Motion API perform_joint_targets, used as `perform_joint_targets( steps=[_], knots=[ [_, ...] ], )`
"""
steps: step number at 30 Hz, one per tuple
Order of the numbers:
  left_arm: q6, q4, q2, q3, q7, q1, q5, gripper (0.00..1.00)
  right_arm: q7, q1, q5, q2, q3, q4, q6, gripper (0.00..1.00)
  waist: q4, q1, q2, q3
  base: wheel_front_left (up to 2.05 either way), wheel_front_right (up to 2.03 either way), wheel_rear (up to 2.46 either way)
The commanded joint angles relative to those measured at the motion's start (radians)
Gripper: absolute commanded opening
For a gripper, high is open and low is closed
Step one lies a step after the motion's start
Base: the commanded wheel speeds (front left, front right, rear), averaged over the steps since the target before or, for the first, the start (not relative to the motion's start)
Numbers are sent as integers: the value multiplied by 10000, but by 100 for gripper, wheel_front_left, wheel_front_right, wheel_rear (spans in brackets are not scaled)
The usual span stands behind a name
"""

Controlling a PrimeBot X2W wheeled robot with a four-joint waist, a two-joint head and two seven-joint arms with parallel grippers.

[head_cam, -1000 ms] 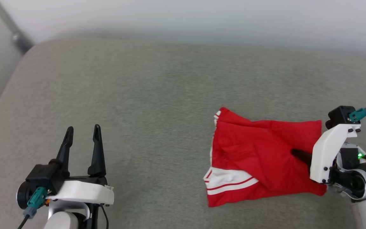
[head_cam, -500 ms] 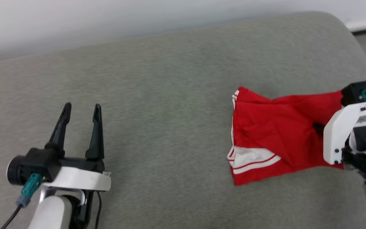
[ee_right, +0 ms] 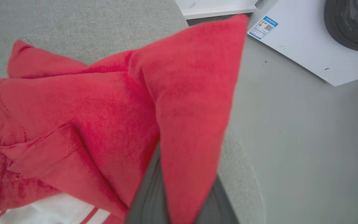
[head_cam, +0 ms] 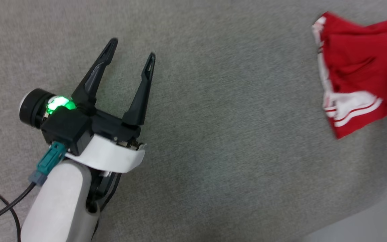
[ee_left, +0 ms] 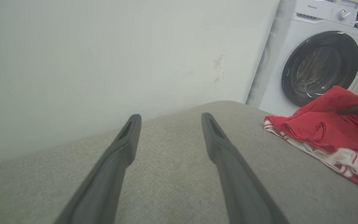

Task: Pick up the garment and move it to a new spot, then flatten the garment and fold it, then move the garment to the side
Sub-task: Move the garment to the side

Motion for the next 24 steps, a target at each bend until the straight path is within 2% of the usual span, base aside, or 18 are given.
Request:
perform_joint_targets(
  steps=[1, 6, 14, 15, 16, 17, 24],
  knots=[
    [-58, -121, 59, -65, 25, -281, 99, 100, -320, -325, -203, -136, -244, 76, -8, 0, 388, -2, 0, 1001, 0, 0, 0],
    [-154, -503, 160, -293, 63, -810, 144, 100, -1373, -935, -895, -431, -1189, 376, -7, 0, 795, -2, 0, 1641, 0, 0, 0],
    [-127, -657, 375, -240, 69, -959, 132, 100, -2334, -1270, -2031, -42, -2489, 1233, -7, 0, 1035, -2, 0, 2080, 0, 0, 0],
    [-110, -634, 410, -226, 71, -927, 131, 100, -2419, -1273, -2205, -19, -2687, 1369, -7, 32, 1034, -2, 0, 2083, 0, 0, 0],
    [-100, -611, 433, -215, 58, -898, 122, 100, -2543, -1321, -2293, 92, -2866, 1467, -7, 59, 1023, -2, 0, 2063, 0, 0, 0],
    [-84, -584, 452, -198, 45, -855, 107, 100, -2641, -1357, -2470, 160, -3053, 1566, -7, 100, 1008, -2, 0, 2027, 0, 0, 0],
    [26, -158, 411, -199, -182, -451, -54, 100, -3069, -1041, -3294, 465, -3798, 1812, -7, 100, 943, -2, 0, 1081, 0, 0, 0]
  ],
)
